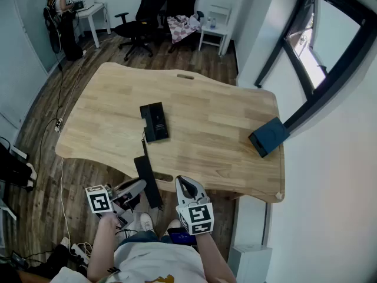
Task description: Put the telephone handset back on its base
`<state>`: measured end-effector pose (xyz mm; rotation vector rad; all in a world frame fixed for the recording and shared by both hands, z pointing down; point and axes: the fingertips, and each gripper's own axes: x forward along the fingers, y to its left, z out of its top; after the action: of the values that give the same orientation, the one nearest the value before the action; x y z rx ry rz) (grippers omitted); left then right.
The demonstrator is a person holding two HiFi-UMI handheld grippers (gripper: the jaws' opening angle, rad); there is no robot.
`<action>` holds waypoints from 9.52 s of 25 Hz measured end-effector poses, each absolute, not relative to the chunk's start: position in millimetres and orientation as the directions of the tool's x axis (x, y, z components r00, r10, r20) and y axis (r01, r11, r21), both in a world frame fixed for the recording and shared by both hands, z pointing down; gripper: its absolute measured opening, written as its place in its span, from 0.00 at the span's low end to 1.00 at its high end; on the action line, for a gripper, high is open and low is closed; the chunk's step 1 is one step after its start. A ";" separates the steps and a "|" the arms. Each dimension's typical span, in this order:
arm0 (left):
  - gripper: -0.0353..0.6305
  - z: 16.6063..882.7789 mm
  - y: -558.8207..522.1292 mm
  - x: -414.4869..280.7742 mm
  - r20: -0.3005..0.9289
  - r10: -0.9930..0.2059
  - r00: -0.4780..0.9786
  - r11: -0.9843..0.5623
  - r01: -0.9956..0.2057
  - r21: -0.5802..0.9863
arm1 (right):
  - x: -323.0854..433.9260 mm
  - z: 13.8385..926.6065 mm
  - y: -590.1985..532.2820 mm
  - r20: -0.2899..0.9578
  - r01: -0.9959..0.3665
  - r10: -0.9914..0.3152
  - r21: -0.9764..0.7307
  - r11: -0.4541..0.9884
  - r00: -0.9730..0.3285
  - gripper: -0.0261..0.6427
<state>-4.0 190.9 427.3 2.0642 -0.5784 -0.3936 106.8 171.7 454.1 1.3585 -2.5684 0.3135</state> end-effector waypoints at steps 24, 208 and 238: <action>0.16 433.4 188.0 8.2 -0.005 -0.555 0.832 -0.439 -0.288 0.851 | 124.3 459.1 171.7 0.272 -0.823 -0.777 -0.155 0.546 -0.567 0.05; 0.16 627.4 -130.6 -76.6 0.292 -0.587 0.755 -0.256 -0.515 0.818 | 51.0 587.7 -121.3 0.501 -0.825 -0.666 -0.218 0.521 -0.553 0.05; 0.06 491.7 -107.9 -95.5 0.258 -0.796 0.548 -0.490 -0.833 0.255 | 54.4 510.5 -85.1 0.375 -0.881 -0.803 -0.095 0.464 -0.463 0.05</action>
<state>-95.5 -107.9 491.7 2.4388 -1.3379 0.1496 54.4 -85.1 510.5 1.4406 -2.4381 0.4022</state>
